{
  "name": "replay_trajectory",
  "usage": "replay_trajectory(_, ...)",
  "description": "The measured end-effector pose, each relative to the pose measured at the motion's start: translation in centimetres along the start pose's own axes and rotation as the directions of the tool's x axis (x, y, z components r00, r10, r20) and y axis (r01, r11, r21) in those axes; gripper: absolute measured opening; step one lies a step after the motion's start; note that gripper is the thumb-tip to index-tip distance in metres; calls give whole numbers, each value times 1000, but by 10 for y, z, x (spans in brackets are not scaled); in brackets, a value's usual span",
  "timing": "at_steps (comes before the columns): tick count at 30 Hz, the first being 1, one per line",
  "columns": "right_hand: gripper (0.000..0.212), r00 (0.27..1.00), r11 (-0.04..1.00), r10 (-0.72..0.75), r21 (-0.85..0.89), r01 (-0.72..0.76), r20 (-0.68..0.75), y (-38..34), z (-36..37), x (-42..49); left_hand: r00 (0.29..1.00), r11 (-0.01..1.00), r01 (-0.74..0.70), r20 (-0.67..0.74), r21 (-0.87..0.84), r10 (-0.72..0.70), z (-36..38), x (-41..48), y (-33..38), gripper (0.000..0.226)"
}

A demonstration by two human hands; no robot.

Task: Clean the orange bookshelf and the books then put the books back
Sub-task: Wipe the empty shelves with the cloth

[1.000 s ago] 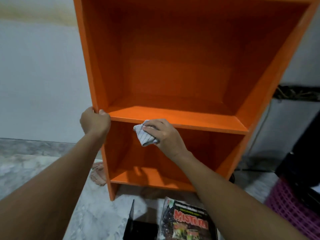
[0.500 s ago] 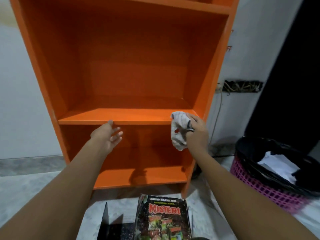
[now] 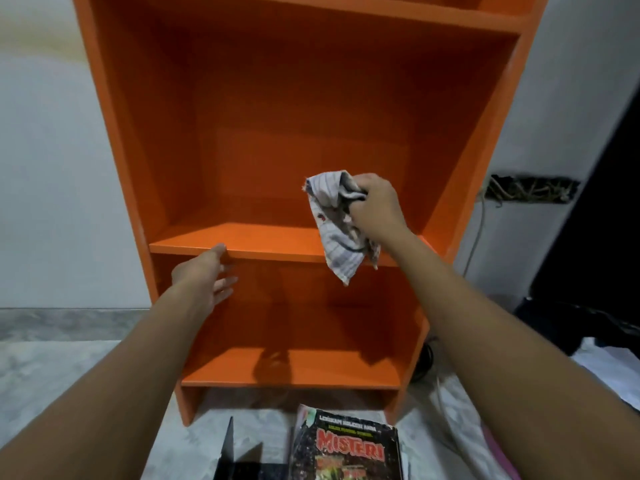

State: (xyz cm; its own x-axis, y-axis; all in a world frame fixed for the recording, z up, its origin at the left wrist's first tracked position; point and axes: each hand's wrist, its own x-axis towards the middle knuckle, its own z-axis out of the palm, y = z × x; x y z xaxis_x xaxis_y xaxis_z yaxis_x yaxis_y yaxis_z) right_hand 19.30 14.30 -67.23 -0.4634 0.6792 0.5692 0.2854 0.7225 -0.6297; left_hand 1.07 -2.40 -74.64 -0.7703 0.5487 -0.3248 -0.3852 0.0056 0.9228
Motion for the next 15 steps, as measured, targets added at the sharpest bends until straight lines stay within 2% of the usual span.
replay_trajectory(2, 37, 995, 997, 73, -32, -71, 67, 0, 7, 29, 998, 998, 32, 45, 53, -35, -6, 0, 6, 33)
replay_trajectory(5, 23, 973, 969, 204, -163, -184, 111, 12, 30, 74, 991, 990, 85, 95, 112, -96, -13, 3, 14, 24)
replay_trajectory(8, 29, 945, 942, 277, -242, -232, 172, 32, 55, 97, 985, 982, 120, 102, 146, -136, -14, 7, 16, 22)
replay_trajectory(10, 34, 914, 928, 307, -295, -226, 266, 36, 80, 95, 983, 978, 133, 105, 158, -151, -16, 10, 18, 23)
replay_trajectory(13, 36, 866, 952, 282, -228, -202, 412, 22, 105, 75, 984, 974, 130, 99, 186, -150, -16, 14, 18, 23)
replay_trajectory(15, 35, 831, 981, 143, -189, -47, 537, 2, 109, 56, 987, 974, 111, 94, 196, -132, -15, 15, 17, 25)
